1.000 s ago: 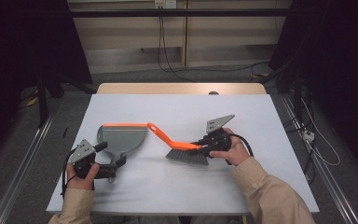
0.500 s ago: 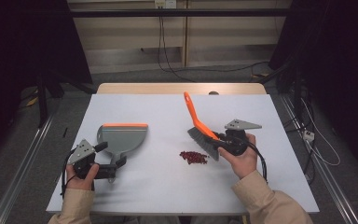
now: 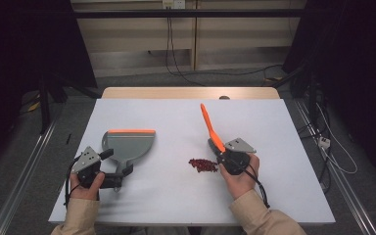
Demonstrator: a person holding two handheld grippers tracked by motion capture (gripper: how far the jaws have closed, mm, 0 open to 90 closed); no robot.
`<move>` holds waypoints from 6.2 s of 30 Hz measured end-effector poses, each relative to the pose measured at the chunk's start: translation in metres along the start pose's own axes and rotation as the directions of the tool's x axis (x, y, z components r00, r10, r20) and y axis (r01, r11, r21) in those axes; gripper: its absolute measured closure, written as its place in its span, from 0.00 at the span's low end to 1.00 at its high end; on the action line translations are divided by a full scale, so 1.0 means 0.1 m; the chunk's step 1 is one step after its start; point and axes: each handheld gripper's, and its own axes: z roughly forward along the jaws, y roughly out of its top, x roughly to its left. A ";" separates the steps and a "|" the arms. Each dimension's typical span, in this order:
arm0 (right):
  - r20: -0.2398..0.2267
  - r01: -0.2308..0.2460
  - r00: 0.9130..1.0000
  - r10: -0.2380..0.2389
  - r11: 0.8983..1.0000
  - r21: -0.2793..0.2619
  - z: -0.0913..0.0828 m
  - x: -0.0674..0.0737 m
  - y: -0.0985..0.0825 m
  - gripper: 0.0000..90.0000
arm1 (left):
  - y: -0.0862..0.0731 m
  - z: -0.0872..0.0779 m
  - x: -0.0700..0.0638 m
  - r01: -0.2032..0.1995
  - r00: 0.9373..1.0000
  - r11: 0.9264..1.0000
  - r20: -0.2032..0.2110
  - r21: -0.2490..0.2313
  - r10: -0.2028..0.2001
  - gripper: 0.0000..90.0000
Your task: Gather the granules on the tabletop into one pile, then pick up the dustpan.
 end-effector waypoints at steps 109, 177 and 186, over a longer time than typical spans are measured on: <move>-0.164 -0.187 0.969 0.184 0.982 -0.002 0.18 0.44 0.10 0.79 | 0.02 0.01 -0.02 -0.007 1.000 1.000 0.014 0.001 0.007 0.04; -0.129 -0.095 0.988 0.090 0.995 -0.037 -0.20 -0.54 -0.07 0.79 | -0.15 0.11 -0.11 0.126 0.964 0.957 -0.262 0.262 -0.055 0.23; -0.126 -0.097 0.988 0.091 0.994 -0.045 -0.21 -0.56 -0.06 0.79 | -0.16 0.16 -0.07 0.164 0.953 0.944 -0.295 0.288 -0.076 0.30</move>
